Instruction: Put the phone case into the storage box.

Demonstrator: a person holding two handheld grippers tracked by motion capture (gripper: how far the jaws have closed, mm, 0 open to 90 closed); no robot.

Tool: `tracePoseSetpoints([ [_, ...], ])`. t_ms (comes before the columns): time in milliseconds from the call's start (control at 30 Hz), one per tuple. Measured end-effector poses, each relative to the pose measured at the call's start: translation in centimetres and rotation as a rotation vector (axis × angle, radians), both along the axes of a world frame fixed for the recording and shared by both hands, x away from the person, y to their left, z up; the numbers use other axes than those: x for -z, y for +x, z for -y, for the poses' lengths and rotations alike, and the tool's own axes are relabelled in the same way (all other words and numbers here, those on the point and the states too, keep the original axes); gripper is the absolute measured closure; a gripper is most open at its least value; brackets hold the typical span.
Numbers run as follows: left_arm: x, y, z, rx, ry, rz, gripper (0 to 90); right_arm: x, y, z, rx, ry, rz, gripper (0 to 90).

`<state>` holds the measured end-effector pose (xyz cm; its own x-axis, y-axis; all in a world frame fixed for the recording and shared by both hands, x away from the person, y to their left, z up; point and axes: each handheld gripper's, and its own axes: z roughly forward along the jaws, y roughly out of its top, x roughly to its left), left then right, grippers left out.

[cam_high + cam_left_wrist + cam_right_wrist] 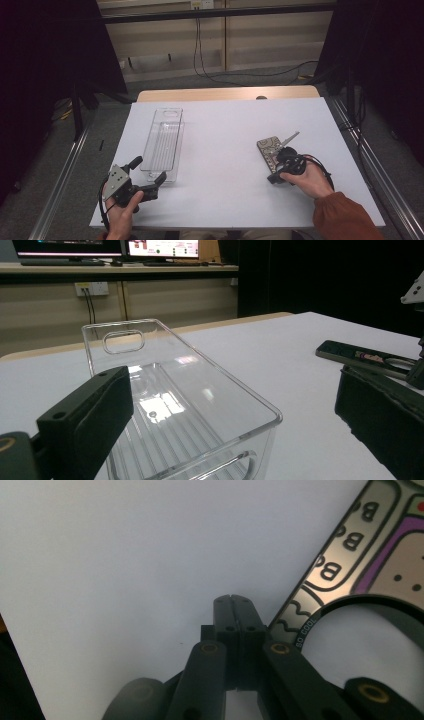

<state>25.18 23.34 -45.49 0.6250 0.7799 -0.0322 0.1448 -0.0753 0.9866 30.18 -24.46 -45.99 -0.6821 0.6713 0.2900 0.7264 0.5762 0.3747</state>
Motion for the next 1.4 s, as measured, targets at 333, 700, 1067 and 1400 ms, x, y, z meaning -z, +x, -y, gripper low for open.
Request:
tracePoseSetpoints([
  [333, 0.0, 0.0, 0.0, -0.002, -0.001, 0.000, 2.2, -0.1, 0.0, 1.3, 0.034, -0.016, 0.007, 90.0],
  [700, 0.0, 0.0, 0.0, -0.006, -0.004, -0.003, 2.2, -0.2, 0.3, 2.6, 0.031, -0.041, 0.021, 90.0],
  [1067, -0.1, 0.0, 0.0, -0.003, -0.002, 0.001, 2.2, -0.2, 0.3, 3.7, 0.056, -0.048, 0.016, 90.0],
  [1400, -0.1, 0.0, 0.0, 0.001, -0.006, 0.002, 2.2, -0.3, 0.5, 4.6, 0.094, -0.059, 0.018, 90.0],
])
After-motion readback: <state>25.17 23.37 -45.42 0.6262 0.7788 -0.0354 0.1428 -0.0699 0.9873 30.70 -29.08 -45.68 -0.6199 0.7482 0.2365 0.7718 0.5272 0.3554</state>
